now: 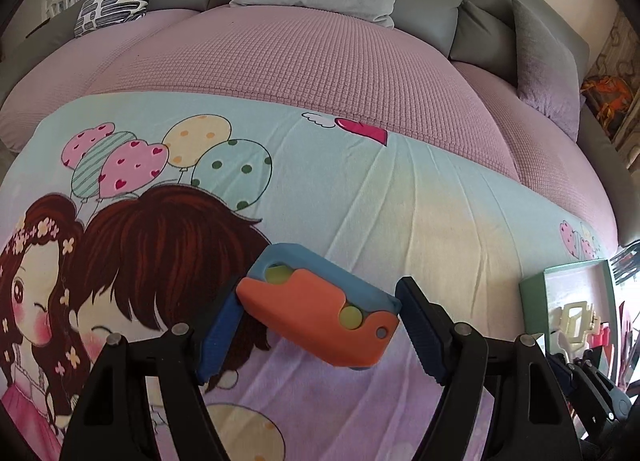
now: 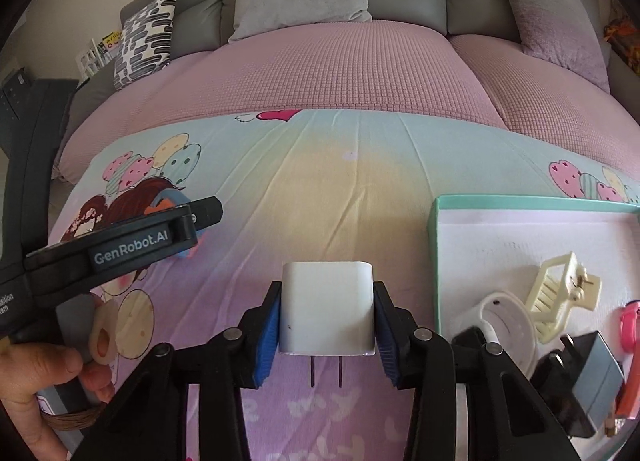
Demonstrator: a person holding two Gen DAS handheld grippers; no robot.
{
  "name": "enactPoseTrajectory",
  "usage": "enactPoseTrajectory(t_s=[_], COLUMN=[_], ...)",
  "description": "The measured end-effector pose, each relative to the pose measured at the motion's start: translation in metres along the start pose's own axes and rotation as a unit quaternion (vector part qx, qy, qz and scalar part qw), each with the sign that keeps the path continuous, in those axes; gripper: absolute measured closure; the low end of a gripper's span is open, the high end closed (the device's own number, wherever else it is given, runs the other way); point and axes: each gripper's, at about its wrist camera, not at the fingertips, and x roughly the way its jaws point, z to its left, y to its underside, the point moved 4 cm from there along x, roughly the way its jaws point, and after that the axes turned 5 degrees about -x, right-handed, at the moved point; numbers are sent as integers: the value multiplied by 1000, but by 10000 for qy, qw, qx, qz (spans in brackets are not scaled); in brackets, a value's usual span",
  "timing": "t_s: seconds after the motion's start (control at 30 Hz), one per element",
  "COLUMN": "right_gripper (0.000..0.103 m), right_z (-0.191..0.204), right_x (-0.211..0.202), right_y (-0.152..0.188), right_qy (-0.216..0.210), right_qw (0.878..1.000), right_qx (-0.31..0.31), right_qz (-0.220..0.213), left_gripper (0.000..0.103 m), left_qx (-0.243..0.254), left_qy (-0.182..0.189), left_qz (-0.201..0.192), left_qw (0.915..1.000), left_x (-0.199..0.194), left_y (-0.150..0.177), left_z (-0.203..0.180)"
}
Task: Organize rigid objects
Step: 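Carry the orange-blue toy and white charger into the tray and release them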
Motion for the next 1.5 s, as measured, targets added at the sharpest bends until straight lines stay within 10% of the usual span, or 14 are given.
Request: enactPoseTrajectory(t_s=[0.57, 1.5], right_gripper=[58, 58], right_z=[-108, -261], right_x=[-119, -143], right_y=[79, 112], right_qy=[741, 1375], right_qw=[9864, 9517], right_qx=[1258, 2413], right_qz=[-760, -1307], left_gripper=[25, 25], left_qx=[313, 1497], left_qy=[963, 1249], left_qz=[-622, -511], left_qw=[9929, 9795], left_x=[-95, -74], left_y=[85, 168], left_z=[-113, -253])
